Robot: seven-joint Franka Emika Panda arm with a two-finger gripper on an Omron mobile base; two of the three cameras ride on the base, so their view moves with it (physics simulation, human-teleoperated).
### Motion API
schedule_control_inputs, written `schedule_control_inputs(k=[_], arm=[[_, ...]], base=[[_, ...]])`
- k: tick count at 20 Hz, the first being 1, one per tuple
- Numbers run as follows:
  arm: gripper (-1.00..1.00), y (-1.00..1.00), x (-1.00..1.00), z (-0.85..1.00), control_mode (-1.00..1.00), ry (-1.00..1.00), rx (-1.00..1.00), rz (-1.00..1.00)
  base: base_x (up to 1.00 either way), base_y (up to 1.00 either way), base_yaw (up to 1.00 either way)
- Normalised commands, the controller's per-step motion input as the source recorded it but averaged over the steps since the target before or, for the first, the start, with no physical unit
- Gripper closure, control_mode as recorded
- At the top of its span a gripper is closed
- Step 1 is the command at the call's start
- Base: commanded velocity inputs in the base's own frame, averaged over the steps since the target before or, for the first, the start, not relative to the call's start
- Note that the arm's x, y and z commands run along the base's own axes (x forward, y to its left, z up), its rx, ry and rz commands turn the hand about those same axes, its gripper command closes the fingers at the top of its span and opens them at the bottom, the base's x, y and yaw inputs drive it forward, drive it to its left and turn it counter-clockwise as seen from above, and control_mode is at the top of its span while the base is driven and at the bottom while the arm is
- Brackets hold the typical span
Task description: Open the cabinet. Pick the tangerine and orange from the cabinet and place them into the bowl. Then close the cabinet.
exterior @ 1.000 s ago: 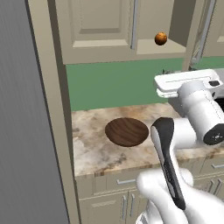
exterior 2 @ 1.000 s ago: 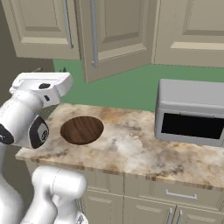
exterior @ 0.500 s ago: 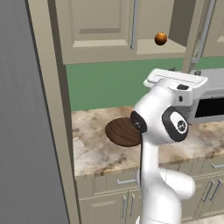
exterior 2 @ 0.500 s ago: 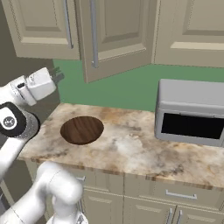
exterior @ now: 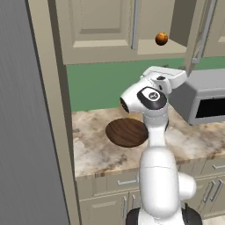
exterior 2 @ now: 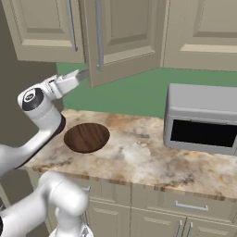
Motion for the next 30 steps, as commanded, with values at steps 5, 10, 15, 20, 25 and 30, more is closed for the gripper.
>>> schedule_control_inputs(k=[5, 10, 15, 20, 25, 30], arm=[[-1.0, -0.77, 0.45, 0.06, -1.0, 0.09, 0.17, -0.13], [-1.0, -1.0, -0.07, 0.23, -1.0, 0.0, 0.37, -0.21], [-1.0, -1.0, -0.19, 0.2, -1.0, -0.03, 0.44, -0.19], [-1.0, -1.0, 0.03, 0.0, -1.0, -0.13, 0.36, -0.03], [-1.0, -1.0, 0.04, 0.0, -1.0, -0.21, 0.36, 0.02], [-1.0, -0.33, 0.02, -0.02, -1.0, -0.04, 0.07, 0.02]], base=[[0.0, 0.0, 0.0], [0.0, 0.0, 0.0], [0.0, 0.0, 0.0], [0.0, 0.0, 0.0], [0.0, 0.0, 0.0], [0.0, 0.0, 0.0]])
